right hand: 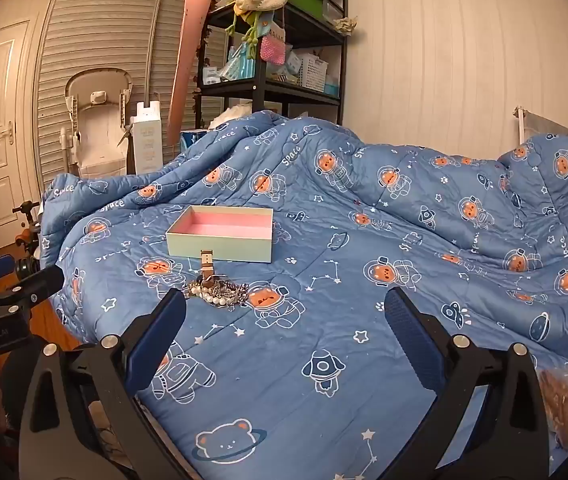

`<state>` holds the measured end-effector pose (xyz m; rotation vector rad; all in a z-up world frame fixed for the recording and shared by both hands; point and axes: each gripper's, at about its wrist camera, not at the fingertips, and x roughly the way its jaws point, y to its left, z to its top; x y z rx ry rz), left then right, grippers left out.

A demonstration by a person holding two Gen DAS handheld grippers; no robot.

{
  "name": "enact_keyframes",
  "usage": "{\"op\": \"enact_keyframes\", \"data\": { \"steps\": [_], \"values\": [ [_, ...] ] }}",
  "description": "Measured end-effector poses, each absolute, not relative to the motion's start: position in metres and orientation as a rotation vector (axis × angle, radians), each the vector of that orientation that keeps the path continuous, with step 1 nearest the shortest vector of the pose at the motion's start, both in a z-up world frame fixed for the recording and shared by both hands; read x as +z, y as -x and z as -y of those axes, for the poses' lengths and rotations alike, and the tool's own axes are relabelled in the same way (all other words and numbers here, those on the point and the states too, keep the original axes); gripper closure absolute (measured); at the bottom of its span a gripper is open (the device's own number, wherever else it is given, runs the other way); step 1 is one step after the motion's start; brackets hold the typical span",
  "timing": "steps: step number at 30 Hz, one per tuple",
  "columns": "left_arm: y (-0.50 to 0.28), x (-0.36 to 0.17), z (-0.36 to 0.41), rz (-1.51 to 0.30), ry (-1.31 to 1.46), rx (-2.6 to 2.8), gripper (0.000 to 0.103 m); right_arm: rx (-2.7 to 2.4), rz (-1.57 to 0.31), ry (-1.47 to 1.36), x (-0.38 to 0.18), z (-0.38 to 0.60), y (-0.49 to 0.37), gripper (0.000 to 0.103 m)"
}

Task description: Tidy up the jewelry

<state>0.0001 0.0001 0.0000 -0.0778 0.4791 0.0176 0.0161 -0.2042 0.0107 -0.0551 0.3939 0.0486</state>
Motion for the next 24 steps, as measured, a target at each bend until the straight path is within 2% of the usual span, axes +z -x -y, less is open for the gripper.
{"op": "enact_keyframes", "data": {
  "steps": [24],
  "values": [
    [0.0004,0.0,0.0005,-0.478,0.067,0.013,0.007,0.048,-0.399,0.055,0.0092,0.2076,-0.0152,0.005]
  ]
}}
